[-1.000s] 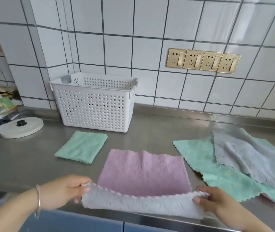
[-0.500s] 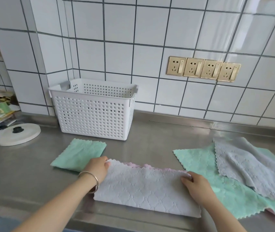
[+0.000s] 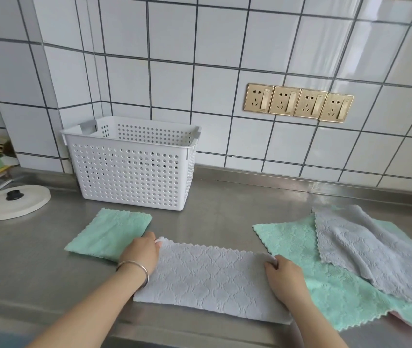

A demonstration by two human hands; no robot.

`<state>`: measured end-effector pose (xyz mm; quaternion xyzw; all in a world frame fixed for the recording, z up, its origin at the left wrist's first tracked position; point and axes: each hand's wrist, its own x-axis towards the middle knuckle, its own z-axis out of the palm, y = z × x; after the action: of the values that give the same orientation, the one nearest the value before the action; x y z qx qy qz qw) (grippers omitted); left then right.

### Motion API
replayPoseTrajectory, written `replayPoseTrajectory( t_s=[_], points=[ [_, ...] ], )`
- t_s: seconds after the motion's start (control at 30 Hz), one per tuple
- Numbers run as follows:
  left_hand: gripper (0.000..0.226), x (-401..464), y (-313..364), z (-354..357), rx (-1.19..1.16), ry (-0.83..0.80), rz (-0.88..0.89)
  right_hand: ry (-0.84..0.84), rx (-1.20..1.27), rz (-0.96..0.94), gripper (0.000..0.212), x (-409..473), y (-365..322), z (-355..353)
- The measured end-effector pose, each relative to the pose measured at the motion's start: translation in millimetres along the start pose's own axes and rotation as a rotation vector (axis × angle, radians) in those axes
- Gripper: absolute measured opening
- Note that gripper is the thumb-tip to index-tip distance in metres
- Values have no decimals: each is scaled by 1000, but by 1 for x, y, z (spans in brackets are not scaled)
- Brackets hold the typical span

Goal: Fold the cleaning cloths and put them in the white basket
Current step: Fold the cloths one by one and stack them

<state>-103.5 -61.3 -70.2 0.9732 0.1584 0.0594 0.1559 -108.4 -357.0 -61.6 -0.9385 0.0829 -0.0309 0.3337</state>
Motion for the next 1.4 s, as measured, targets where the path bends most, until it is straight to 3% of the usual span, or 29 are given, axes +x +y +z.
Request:
replayPoseTrajectory(
  t_s=[0.2,0.33,0.47,0.63,0.7,0.8,0.93,1.03,1.17,1.3,1.37,1.4],
  points=[
    [32,1,3,0,90,9,6,74,-28,37,39,-1,-5,2],
    [30,-5,6,-1,73,76,0,54,-52,90,18,-7,-7,-3],
    [47,-14,14,0,89,255,257,94,-24,112,41,-16,-6,-7],
    [57,-36,53,-2,106,-257,515,27,-70,130,48,-28,-7,-11],
    [62,-45,66,3,141,-376,563,2,-64,156,48,-29,-5,-11],
    [79,-51,69,15,217,-449,554,-73,-64,229,38,-32,-3,-12],
    [109,-54,67,21,230,-420,579,-120,-138,283,26,-36,-2,-14],
    [99,-55,66,22,228,-404,574,-142,-154,288,12,-39,-5,-15],
    [111,-58,64,20,236,-425,567,-104,-123,261,29,-44,-5,-12],
    [72,-60,66,15,196,-432,491,-42,-2,224,16,-51,-11,-9],
    [63,-60,76,11,60,-384,468,44,9,151,4,-57,-18,-9],
    [60,-62,84,6,-67,-353,444,112,-3,97,8,-61,-25,-7]
  ],
)
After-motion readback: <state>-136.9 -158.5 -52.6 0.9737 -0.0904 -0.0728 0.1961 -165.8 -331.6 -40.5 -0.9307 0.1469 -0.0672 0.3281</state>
